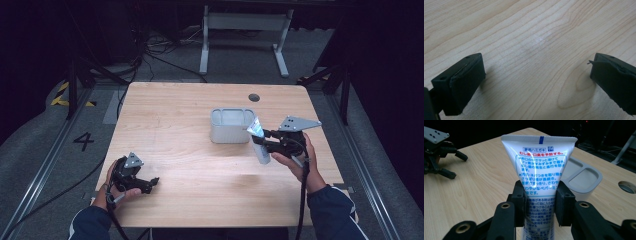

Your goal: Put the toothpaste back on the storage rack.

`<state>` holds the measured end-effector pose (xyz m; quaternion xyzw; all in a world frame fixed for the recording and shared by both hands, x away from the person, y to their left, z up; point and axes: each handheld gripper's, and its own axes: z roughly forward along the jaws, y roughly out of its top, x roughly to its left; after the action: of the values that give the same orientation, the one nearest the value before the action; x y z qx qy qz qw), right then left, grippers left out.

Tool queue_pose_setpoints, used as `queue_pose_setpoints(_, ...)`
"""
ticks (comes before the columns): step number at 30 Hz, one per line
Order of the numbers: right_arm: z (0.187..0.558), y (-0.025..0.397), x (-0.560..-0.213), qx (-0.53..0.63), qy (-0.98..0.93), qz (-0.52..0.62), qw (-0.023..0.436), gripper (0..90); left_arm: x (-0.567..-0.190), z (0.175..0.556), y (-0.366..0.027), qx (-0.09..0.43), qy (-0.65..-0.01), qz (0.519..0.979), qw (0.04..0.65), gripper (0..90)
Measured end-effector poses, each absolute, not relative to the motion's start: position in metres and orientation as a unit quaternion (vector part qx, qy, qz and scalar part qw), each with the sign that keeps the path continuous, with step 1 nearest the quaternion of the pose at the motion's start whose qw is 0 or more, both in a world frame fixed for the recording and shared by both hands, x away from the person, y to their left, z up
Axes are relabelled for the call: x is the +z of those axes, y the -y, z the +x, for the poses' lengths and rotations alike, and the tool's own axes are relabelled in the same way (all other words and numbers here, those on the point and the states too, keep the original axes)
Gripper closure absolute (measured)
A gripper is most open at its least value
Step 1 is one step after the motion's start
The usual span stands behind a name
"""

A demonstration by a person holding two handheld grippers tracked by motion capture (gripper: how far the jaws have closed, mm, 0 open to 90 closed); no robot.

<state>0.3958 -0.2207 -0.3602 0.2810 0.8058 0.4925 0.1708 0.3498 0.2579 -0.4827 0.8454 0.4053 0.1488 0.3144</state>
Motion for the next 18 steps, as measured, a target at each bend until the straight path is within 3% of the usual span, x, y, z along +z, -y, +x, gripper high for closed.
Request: queue_pose_setpoints(18,0.406,0.204,-0.346,0.505,-0.803,0.265,0.173,66.9,-0.483,0.350,-0.258,0.148,-0.405,0.846,0.314,0.1)
